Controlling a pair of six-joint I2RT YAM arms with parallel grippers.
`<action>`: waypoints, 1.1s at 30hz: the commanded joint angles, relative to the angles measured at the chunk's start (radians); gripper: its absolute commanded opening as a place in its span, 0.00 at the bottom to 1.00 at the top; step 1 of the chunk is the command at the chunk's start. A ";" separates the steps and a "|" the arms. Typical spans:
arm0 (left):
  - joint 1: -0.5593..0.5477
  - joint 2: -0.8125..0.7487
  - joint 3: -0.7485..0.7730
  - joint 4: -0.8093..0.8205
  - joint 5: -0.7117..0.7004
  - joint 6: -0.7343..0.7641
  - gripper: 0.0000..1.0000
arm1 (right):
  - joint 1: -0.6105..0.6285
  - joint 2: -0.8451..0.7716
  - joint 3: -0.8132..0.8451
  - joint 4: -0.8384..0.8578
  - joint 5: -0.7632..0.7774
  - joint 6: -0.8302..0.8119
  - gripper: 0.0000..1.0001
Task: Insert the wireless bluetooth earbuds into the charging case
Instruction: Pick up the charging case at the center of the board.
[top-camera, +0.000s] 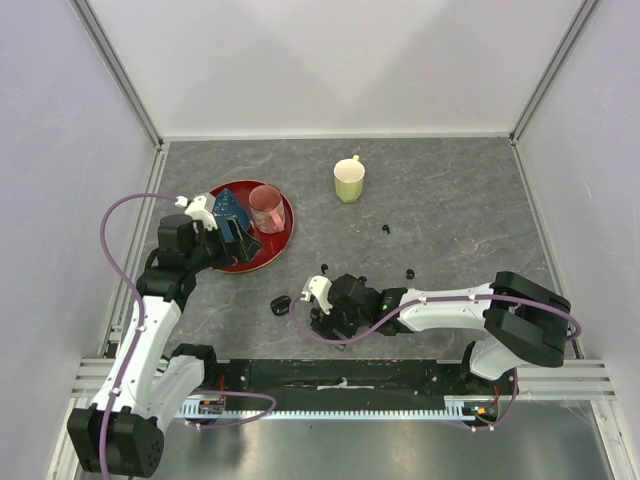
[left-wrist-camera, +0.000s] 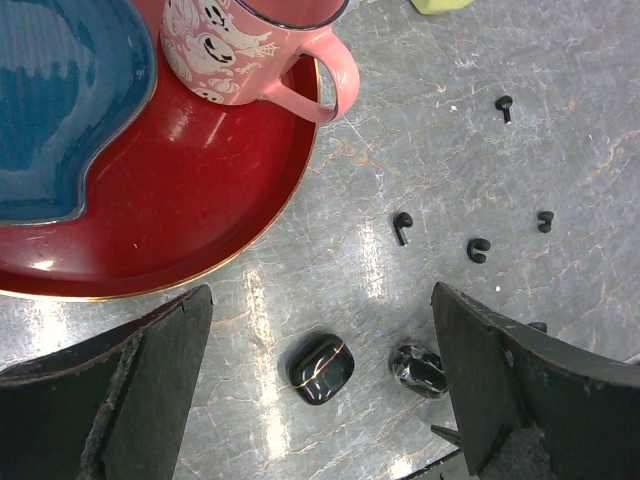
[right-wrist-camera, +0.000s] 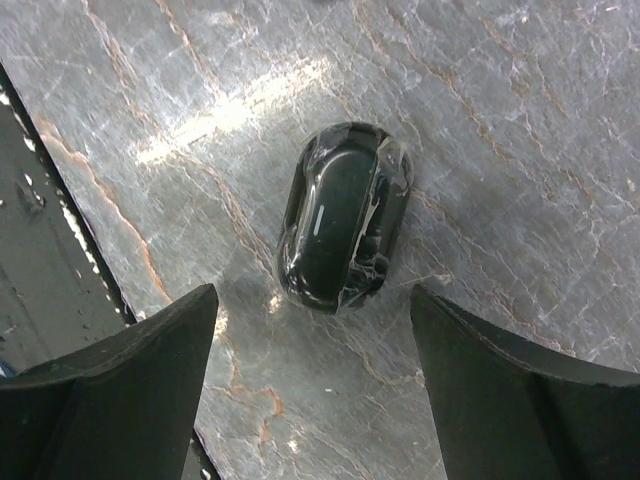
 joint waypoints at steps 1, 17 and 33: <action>0.003 0.010 0.028 0.027 0.008 0.027 0.96 | 0.000 0.027 0.018 0.073 0.011 0.084 0.86; 0.003 0.015 0.027 0.027 0.008 0.027 0.96 | 0.004 0.078 -0.043 0.153 0.071 0.126 0.69; 0.003 0.023 0.030 0.050 0.065 0.019 0.97 | 0.006 -0.057 -0.019 0.073 0.124 0.087 0.15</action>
